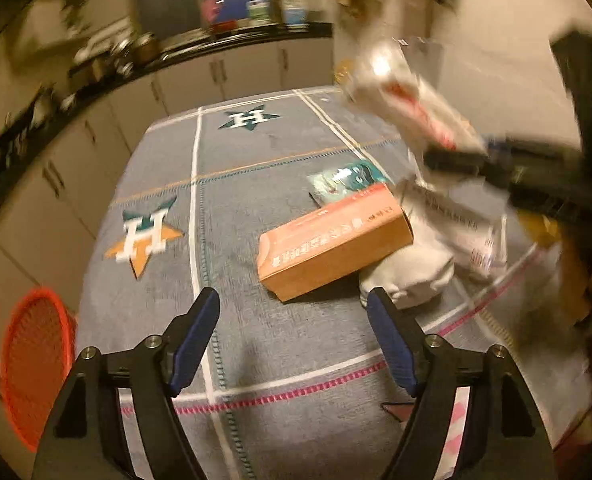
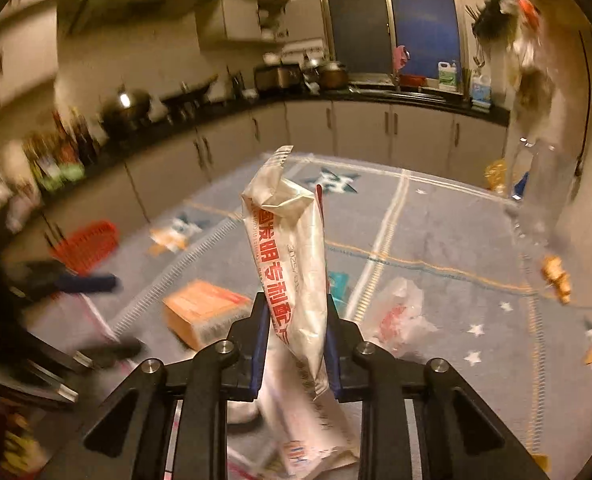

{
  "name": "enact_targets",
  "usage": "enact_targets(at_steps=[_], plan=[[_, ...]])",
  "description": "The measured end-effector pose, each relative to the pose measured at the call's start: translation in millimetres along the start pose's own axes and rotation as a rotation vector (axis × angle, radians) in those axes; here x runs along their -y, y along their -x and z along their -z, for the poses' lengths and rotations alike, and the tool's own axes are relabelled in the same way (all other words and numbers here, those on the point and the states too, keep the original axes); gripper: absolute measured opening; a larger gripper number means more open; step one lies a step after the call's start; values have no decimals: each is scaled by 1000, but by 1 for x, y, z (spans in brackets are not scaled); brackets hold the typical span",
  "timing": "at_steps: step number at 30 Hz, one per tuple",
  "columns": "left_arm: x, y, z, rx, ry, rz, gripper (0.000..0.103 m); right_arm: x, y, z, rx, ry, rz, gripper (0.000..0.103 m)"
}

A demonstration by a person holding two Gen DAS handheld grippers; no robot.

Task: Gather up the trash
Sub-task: 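Grasp the white paper bag with the right tool while the left grasps the orange box, then carry the orange box and white paper bag over the red wastebasket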

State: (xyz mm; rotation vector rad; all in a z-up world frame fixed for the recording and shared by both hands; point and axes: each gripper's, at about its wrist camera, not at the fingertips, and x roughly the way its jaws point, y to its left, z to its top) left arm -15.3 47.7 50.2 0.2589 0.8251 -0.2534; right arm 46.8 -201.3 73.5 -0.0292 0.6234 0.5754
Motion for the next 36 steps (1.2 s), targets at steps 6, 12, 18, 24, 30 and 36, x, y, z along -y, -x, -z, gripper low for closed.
enact_targets(at_steps=[6,12,18,24,30,36], plan=[[16,-13,-4,1,-162,-49,76,6,11,-3,52,-66,-85,26],[22,-34,-10,-4,-246,-69,76,14,12,-2,62,-121,-107,26],[15,-51,-17,12,-233,-58,58,14,9,2,50,-134,-110,26],[-4,-54,-19,25,-103,-25,21,14,7,2,48,-138,-103,26],[-16,-51,-16,29,-6,40,21,14,5,3,42,-142,-102,26],[-26,-30,-10,76,80,58,21,14,5,4,43,-136,-102,26]])
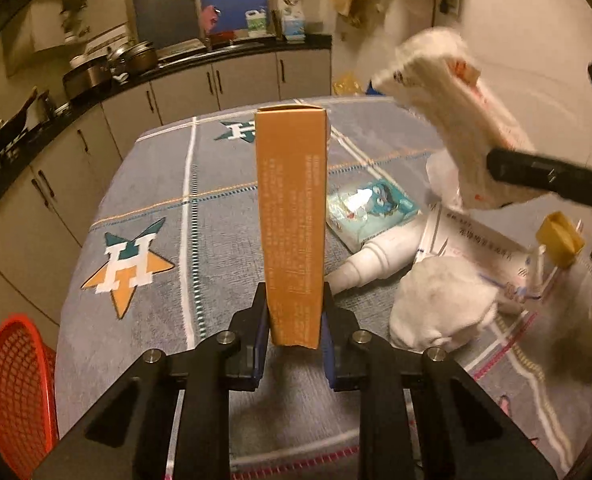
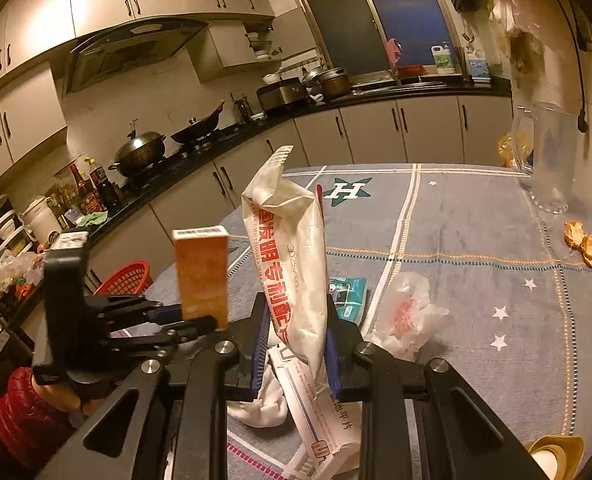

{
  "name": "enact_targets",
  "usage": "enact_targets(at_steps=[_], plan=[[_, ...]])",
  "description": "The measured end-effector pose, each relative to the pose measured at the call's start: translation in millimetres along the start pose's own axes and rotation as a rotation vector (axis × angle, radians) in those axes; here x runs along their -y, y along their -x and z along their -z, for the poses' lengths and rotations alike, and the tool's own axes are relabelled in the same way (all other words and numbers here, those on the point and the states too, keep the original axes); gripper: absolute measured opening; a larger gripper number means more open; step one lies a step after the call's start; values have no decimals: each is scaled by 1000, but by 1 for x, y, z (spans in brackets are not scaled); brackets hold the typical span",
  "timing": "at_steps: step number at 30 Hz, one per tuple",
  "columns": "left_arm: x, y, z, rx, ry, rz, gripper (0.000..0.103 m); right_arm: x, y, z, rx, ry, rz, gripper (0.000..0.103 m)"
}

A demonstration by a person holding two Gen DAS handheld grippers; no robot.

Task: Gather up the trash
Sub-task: 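Carry the orange box and white paper bag over the red wastebasket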

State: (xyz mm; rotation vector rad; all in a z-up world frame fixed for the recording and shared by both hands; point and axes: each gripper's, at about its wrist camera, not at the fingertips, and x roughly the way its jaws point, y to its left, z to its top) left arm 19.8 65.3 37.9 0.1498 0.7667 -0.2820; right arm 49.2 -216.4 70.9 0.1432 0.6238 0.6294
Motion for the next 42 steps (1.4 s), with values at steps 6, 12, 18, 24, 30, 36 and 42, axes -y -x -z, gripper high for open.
enact_targets(at_steps=[6,12,18,24,30,36,42], plan=[[-6,25,9,54,115,-38,21,-6,-2,0,-11,18,-27,26],[-8,56,14,103,157,-61,21,-22,0,-1,-13,34,-72,26],[-22,80,20,127,193,-77,21,-38,-2,0,-33,20,-136,26],[-42,96,32,133,236,-118,21,-64,-8,-2,-66,12,-197,26],[-70,109,45,135,294,-151,21,-99,-28,-2,-139,18,-271,27],[-101,125,59,145,341,-205,21,-133,-46,-5,-206,19,-326,27],[-136,138,75,146,410,-261,21,-163,-69,-12,-269,16,-373,27]])
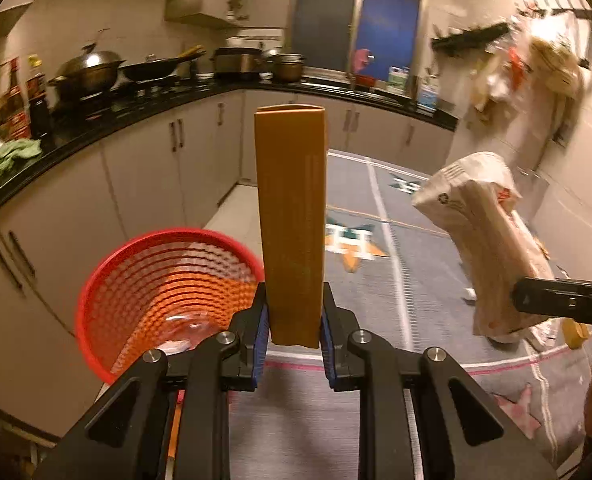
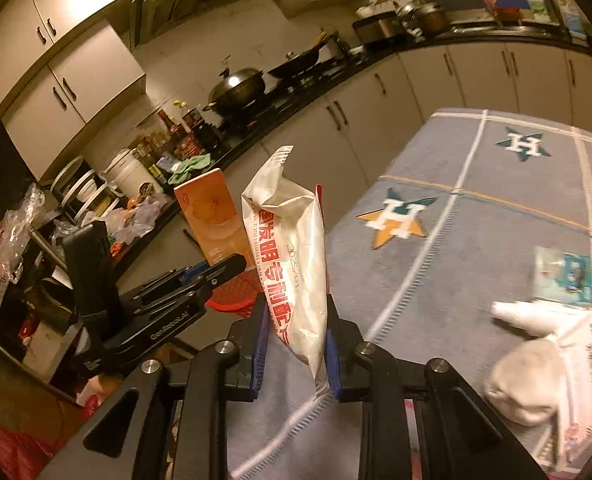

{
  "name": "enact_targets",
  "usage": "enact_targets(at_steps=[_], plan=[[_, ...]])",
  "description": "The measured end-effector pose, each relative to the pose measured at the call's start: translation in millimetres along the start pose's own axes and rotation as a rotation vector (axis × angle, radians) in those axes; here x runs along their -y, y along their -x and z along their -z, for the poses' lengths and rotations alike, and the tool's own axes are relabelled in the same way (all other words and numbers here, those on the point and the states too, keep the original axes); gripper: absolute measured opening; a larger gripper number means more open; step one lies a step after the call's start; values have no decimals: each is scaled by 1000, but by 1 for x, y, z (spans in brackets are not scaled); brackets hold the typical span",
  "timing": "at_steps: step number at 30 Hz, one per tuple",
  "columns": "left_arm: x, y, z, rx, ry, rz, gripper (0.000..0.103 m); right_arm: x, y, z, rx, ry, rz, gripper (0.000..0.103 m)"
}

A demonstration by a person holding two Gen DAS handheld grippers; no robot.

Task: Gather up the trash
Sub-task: 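Carry the orange box and white paper bag over the red wastebasket, then open the left tool over the basket while the right tool releases the paper bag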

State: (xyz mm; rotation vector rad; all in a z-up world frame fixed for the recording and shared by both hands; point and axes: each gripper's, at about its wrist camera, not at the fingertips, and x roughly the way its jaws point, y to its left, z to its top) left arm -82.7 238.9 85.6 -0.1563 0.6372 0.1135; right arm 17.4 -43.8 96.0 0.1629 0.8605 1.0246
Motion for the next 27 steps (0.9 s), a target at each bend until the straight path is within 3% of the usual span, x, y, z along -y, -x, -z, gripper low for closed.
enact_targets(at_steps=[15,27], plan=[[-77,-27,15,-80,96,-128,21,-37,-119,-37,-134,-2,-73,27],[-96,-37,18,-101,108,-154,21,-43,-186,-50,-196,-19,-69,27]])
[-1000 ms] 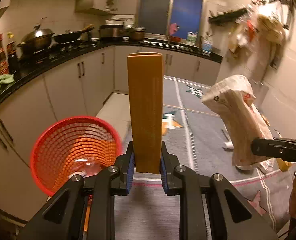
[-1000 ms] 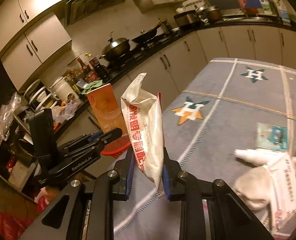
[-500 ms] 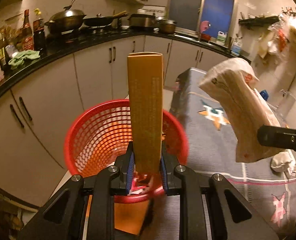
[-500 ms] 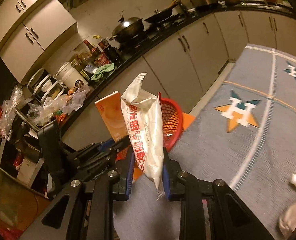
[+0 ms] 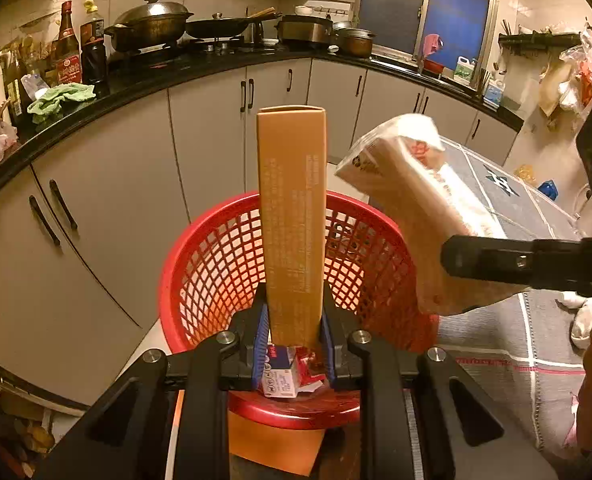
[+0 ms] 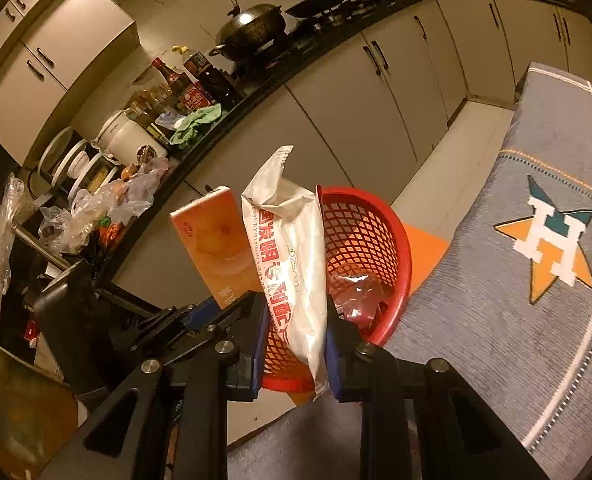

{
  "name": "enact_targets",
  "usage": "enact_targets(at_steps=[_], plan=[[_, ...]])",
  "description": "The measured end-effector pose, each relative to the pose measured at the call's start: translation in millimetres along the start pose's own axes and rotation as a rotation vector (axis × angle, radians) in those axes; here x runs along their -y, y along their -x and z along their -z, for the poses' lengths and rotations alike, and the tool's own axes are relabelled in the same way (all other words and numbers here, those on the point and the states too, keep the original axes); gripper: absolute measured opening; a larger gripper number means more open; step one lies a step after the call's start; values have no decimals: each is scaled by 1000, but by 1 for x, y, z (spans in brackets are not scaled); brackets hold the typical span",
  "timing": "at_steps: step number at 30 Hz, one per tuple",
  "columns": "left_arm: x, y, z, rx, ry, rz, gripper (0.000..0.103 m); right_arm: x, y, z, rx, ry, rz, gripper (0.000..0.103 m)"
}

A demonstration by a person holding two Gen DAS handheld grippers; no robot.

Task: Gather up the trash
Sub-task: 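Open the left tool over the basket while the right tool releases the paper bag, then move both open tools back over the table toward the remaining trash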

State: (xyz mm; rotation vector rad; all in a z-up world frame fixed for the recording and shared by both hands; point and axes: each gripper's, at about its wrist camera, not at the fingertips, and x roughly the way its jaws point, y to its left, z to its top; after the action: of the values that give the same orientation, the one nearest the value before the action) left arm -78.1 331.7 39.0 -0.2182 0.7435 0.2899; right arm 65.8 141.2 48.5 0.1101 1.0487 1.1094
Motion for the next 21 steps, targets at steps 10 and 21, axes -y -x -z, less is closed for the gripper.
enact_targets(at_steps=[10,21], plan=[[-9,-12,0,-27,21,-6,33,10,-21,-7,-18,-50,22,32],[5,9,-2,12,11,-2,49,-4,25,1,79,41,164,43]])
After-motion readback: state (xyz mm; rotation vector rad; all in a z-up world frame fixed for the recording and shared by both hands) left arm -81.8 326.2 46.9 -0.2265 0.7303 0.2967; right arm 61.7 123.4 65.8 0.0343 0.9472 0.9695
